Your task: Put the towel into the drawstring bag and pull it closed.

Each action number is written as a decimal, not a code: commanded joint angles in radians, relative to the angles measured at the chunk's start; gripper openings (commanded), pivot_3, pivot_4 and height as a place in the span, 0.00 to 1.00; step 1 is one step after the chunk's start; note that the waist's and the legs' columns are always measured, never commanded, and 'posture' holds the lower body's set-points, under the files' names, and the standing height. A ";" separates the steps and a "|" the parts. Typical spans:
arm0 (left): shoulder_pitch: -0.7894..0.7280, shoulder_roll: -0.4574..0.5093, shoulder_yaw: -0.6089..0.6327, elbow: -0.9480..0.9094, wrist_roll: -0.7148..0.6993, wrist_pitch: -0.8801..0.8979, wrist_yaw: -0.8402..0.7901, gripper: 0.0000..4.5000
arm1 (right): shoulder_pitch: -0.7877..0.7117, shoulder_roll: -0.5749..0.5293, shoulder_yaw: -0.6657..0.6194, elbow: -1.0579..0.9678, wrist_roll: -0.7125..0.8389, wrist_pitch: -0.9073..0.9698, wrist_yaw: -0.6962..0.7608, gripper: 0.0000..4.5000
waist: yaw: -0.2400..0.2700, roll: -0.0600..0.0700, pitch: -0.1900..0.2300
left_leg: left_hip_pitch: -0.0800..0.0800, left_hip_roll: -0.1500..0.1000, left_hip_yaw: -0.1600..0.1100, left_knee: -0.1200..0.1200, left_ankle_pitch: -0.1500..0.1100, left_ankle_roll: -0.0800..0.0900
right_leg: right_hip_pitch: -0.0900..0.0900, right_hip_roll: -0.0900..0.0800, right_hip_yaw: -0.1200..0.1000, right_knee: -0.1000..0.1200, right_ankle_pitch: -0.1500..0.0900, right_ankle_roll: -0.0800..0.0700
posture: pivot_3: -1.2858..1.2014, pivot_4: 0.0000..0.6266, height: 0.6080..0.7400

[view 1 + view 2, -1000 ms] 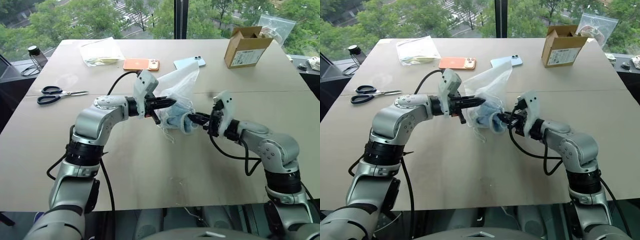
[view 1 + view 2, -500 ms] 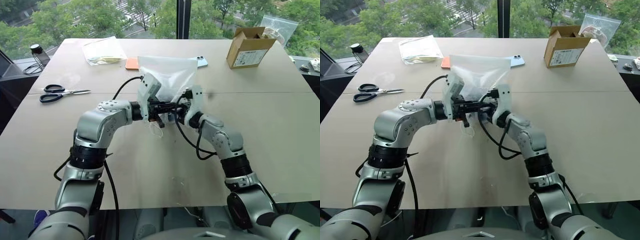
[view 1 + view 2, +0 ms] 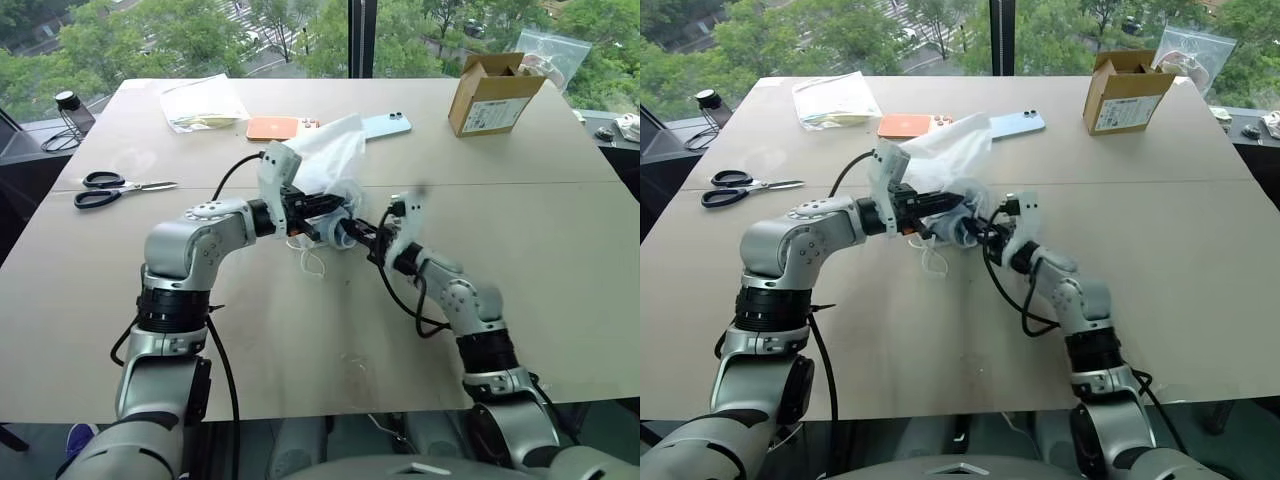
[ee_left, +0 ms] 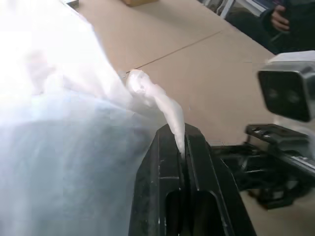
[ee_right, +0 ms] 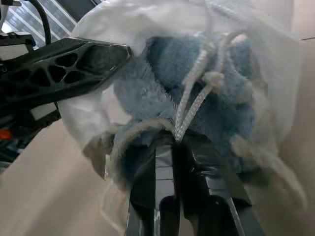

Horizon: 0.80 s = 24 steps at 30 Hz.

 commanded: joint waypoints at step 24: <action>0.027 0.049 0.033 -0.055 -0.043 -0.061 -0.115 0.00 | -0.110 0.039 -0.112 0.047 0.089 0.089 -0.076 0.00 | -0.002 0.000 0.000 | 0.000 0.000 0.001 0.000 0.000 0.000 | 0.000 0.000 0.000 0.000 0.000 0.000 | 0.52 0.24 1.00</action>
